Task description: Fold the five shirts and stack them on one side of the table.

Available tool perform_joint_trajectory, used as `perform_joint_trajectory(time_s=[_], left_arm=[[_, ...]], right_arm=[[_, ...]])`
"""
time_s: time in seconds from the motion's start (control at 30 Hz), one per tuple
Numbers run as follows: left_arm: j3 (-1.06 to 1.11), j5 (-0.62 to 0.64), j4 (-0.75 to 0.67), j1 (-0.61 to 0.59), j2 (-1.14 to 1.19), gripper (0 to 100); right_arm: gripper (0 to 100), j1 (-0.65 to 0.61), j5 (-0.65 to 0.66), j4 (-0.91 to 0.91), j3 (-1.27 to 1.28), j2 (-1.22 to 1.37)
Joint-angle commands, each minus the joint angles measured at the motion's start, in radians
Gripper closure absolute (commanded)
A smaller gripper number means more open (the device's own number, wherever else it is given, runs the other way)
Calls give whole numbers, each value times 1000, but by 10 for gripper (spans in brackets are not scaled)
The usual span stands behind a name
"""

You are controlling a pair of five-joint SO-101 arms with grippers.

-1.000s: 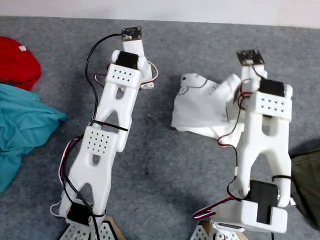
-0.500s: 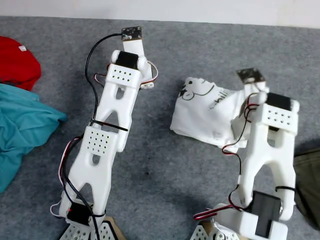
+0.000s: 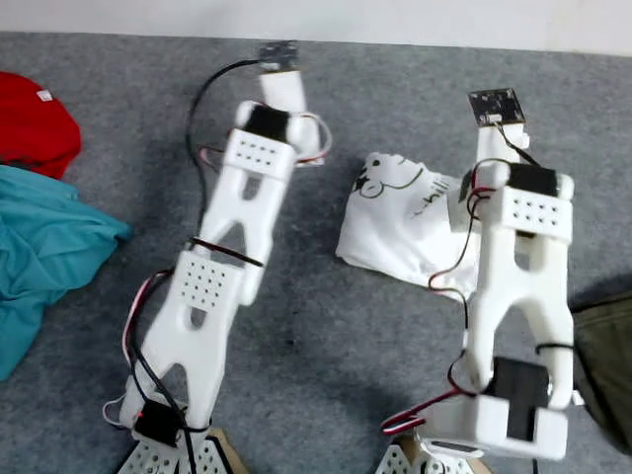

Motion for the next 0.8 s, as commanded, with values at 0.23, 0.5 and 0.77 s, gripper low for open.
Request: perform_joint_trajectory(time_s=[0.23, 0.5, 0.77], left_arm=[[-28, 2, -51, 163, 53, 993], [-28, 2, -43, 150, 77, 993], [-28, 3, -43, 82, 76, 993]], right_arm=[[885, -15, -29, -108, -51, 81], [993, 76, -25, -119, -53, 93], [993, 143, 3, -67, -44, 91]])
